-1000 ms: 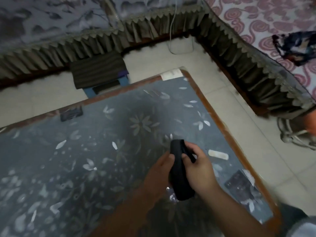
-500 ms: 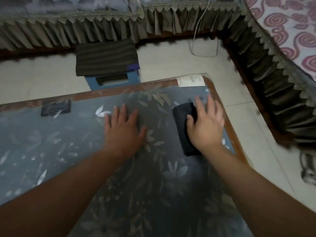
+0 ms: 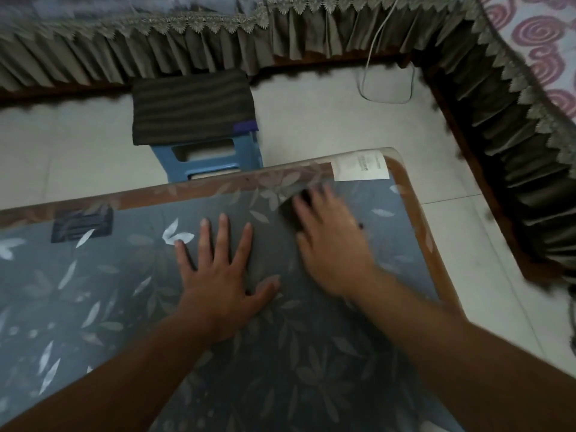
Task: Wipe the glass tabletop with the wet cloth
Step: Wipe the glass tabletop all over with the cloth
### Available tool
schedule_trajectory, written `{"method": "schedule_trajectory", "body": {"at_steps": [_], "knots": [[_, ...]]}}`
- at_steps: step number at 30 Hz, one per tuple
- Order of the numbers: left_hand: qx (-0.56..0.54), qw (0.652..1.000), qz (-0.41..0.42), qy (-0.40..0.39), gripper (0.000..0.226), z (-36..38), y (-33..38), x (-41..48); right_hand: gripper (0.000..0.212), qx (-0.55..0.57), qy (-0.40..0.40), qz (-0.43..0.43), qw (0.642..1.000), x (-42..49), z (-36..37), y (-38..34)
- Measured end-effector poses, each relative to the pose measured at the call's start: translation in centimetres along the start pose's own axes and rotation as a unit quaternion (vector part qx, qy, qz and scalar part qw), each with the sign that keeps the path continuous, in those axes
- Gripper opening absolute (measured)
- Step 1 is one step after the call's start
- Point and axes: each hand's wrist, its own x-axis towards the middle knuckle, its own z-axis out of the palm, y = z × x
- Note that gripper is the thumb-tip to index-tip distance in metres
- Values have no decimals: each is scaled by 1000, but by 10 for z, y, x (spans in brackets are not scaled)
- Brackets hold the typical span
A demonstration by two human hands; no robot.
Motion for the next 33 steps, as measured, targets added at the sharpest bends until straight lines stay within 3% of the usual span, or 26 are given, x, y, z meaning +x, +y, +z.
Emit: {"method": "schedule_trajectory", "body": {"at_steps": [1, 3, 6, 8, 9, 11, 13, 15, 18, 19, 20, 24, 29, 33], "knots": [[-2, 1000, -2, -6, 100, -2, 0, 0, 61, 1, -16, -65, 998, -16, 3, -9], [-11, 1000, -1, -22, 102, -6, 0, 1, 60, 9, -26, -76, 997, -18, -1, 15], [-33, 998, 7, -44, 99, -8, -3, 6, 58, 30, -1, 133, 991, 29, -18, 62], [-42, 998, 9, -54, 97, -7, -5, 7, 60, 30, 4, 196, 980, 50, -22, 49], [-42, 997, 9, -58, 96, -7, -6, 8, 62, 5, 14, 159, 987, 47, -15, 29], [-39, 997, 9, -61, 97, -7, -7, 8, 63, -15, -5, -6, 1000, 17, 0, -13], [-34, 997, 13, -69, 108, -9, -6, 9, 63, -23, -42, -120, 992, -17, 2, -19], [-31, 996, 20, -83, 122, -13, -5, 8, 62, -34, -32, -83, 995, -7, -3, 16], [-30, 995, 25, -90, 133, -16, -5, 6, 61, 28, -23, 149, 988, 41, -22, 57], [-32, 995, 24, -93, 134, -17, -5, 5, 62, 30, -19, 174, 984, 49, -24, 47], [-33, 995, 22, -97, 134, -19, -5, 5, 63, 19, -6, 158, 987, 47, -19, 29], [-31, 994, 17, -104, 134, -20, -1, 4, 51, 47, -26, -67, 996, -21, 1, -30], [-29, 996, 20, -85, 136, -18, -2, 4, 53, 49, 28, 48, 997, -43, 1, -4], [-27, 997, 23, -73, 134, -14, -4, 4, 59, 16, -17, -58, 998, -57, 6, -4]]}}
